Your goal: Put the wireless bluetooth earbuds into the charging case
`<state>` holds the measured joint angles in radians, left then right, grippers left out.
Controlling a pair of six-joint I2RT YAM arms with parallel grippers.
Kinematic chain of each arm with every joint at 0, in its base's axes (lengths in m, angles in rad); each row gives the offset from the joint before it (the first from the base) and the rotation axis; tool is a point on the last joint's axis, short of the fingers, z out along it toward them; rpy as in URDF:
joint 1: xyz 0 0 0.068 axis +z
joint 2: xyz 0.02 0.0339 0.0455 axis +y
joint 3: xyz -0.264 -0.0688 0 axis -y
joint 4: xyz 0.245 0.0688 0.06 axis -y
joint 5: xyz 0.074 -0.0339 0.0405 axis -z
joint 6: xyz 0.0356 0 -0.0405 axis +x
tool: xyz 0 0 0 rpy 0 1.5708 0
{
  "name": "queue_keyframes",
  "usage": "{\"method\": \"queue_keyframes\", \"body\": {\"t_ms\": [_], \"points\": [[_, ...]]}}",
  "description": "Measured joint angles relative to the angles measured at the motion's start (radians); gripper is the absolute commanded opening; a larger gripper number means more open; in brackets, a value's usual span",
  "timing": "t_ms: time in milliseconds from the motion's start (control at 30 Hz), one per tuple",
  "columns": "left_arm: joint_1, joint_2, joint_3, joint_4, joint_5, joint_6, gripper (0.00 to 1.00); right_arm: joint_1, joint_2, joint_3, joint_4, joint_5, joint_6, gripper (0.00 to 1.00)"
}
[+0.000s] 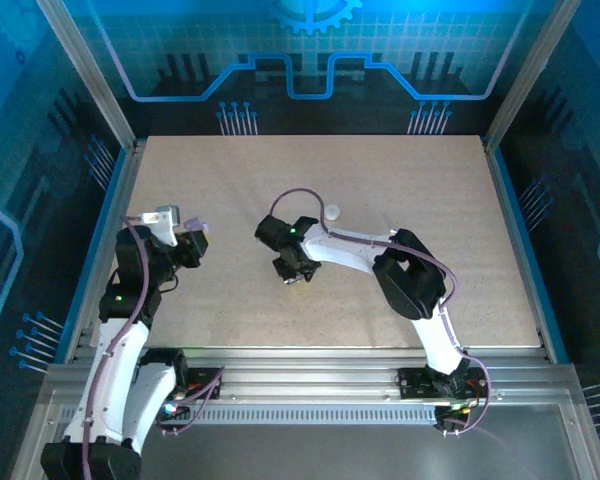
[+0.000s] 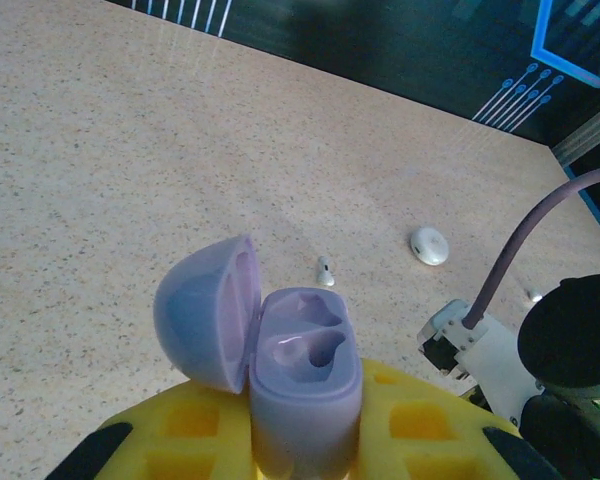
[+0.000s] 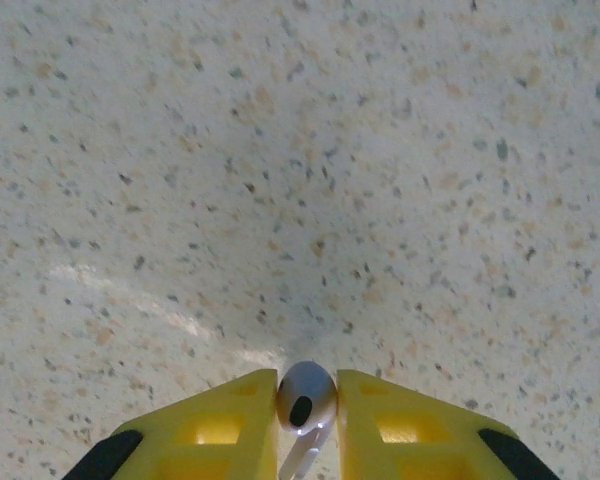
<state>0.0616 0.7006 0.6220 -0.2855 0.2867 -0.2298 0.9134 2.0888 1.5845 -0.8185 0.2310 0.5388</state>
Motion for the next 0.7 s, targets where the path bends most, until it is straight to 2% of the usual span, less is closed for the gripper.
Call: {"method": "queue_keyframes", "body": {"t_ms": [133, 267, 700], "points": [[-0.007, 0.0, -0.017, 0.03, 0.034, 0.0, 0.16, -0.005, -0.064, -0.064, 0.035, 0.002, 0.018, 0.2], [-0.053, 0.005, -0.042, 0.074, 0.069, -0.001, 0.16, -0.026, -0.181, -0.134, 0.098, 0.009, 0.035, 0.21], [-0.344, 0.126, -0.088, 0.334, 0.112, 0.023, 0.16, -0.053, -0.528, -0.23, 0.323, 0.053, 0.034, 0.2]]}}
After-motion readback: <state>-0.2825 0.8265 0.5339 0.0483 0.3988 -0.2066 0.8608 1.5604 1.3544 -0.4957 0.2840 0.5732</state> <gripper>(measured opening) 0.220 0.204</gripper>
